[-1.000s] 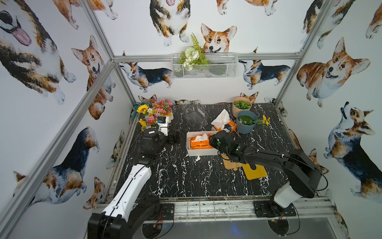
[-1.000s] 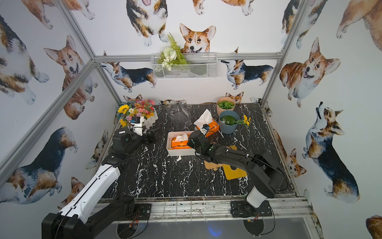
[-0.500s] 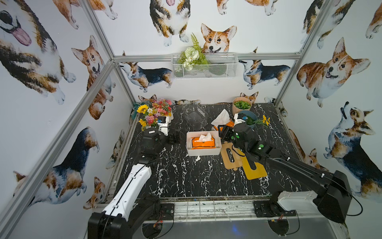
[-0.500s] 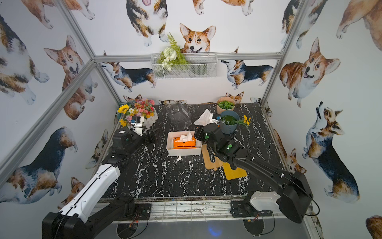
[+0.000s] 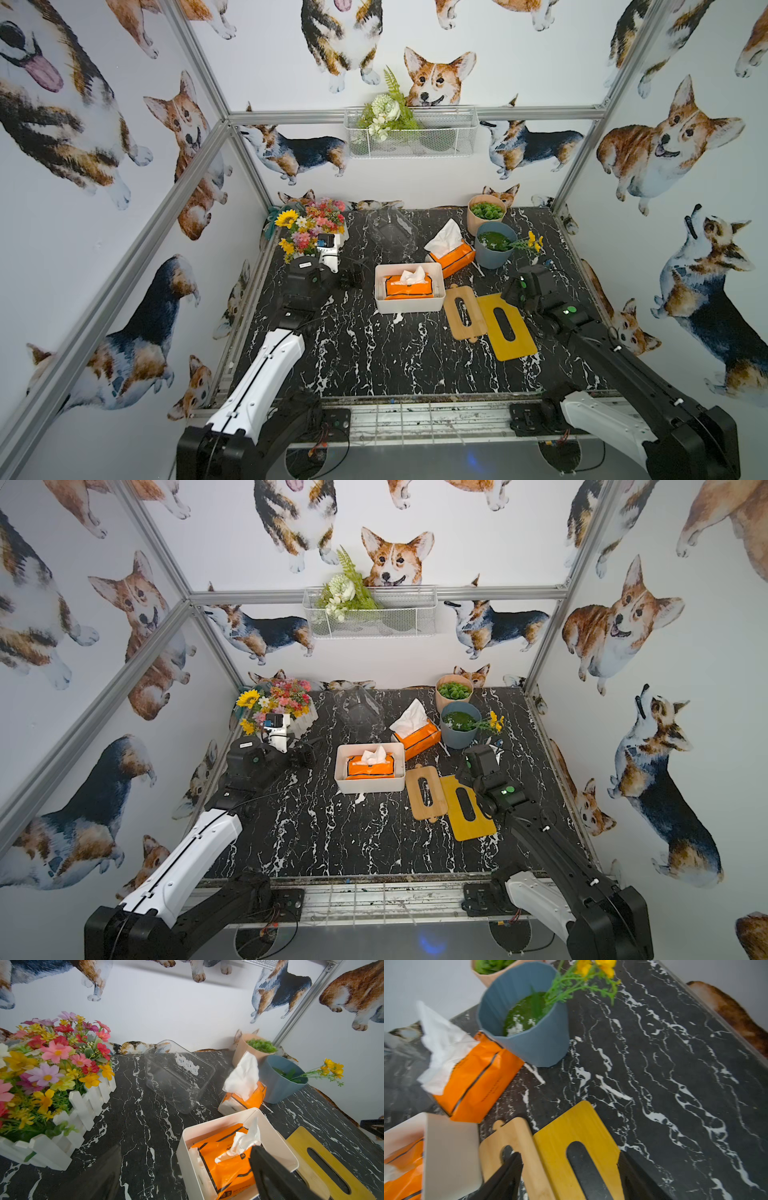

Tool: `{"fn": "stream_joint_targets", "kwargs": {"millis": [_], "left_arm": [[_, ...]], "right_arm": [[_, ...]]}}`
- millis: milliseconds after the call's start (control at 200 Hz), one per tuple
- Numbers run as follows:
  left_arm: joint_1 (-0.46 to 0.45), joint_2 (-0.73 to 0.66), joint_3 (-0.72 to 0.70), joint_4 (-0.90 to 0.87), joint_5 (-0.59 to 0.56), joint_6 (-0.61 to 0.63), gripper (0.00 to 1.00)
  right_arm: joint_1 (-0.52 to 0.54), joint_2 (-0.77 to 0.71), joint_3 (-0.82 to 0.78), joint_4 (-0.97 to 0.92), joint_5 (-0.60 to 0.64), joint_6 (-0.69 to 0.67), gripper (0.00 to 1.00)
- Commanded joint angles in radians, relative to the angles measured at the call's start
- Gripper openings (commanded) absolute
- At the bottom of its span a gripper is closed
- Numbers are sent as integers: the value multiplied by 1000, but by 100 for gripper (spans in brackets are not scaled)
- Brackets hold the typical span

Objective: Put the tissue paper into the tissue box
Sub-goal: Move the box lid to the center of the board.

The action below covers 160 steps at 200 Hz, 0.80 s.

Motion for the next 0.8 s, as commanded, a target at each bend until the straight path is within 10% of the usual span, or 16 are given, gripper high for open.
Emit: {"fn": "stream_joint_targets", "kwargs": {"millis": [0, 796], "left_arm": [[0, 4, 12, 4, 8, -8, 100], [0, 21, 18, -11, 29, -26, 100]], "right_arm": [[-49, 72, 34, -60, -40, -136, 76], [-135, 441, 162, -116, -185, -575, 75]]}}
